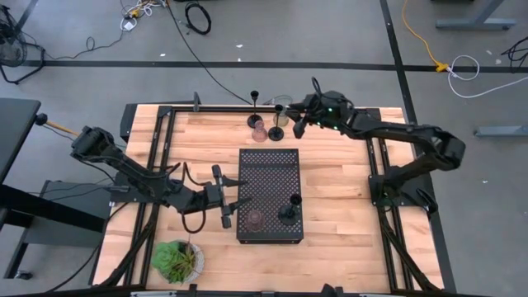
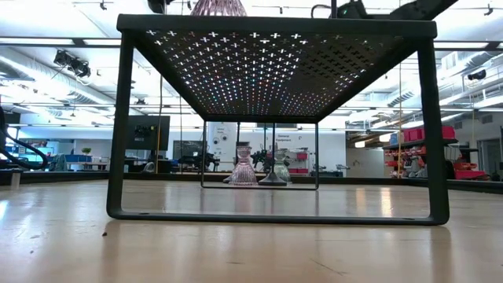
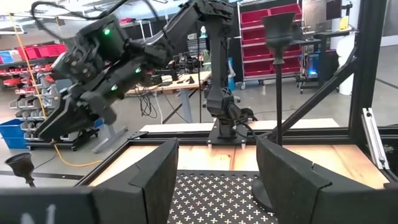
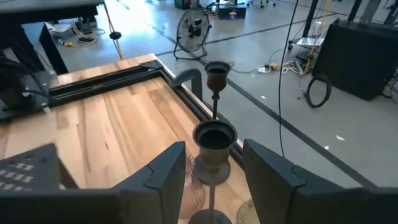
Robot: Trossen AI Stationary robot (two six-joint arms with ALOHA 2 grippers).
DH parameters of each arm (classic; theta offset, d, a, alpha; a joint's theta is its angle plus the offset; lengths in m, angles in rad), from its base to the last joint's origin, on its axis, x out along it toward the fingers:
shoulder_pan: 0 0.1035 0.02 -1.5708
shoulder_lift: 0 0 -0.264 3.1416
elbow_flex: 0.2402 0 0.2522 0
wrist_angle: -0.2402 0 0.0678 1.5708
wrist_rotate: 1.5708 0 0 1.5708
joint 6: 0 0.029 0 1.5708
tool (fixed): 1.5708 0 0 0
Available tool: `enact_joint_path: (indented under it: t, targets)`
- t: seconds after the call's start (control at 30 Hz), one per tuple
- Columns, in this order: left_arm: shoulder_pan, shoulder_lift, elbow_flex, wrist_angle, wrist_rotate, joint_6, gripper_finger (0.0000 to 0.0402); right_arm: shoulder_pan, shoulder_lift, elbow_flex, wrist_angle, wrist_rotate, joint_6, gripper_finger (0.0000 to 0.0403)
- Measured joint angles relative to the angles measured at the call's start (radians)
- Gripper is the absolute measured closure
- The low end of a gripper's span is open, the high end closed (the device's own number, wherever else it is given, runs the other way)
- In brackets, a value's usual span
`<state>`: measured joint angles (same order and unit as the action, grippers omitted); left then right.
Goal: Pick & Place candle stick holders
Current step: Put the right black candle holder on the shelf aligned with the other black candle holder
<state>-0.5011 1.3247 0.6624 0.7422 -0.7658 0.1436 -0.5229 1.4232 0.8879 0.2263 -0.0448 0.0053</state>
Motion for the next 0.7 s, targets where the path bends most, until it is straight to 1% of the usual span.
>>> enact_joint_path:
  t: [0.17,0.4,0.57,0.7]
  targets:
    - [0.0,0.0,0.0,0.0,0.0,-0.001,0.0181,0.0,0.066,0.0,0.027,-0.001,-0.01,0.0243]
    - [0.0,0.0,0.0,0.0,0.0,-0.002,0.0181,0.0,0.099,0.0,0.041,-0.001,-0.009,0.0243]
    - [0.0,0.001,0.0,0.0,0.0,-0.002,0.0181,0.001,0.134,0.0,0.122,-0.041,0.006,0.0243]
    - [0.0,0.001,0.0,0.0,0.0,-0.003,0.0181,0.001,0.172,0.0,0.19,-0.052,0.013,0.0243]
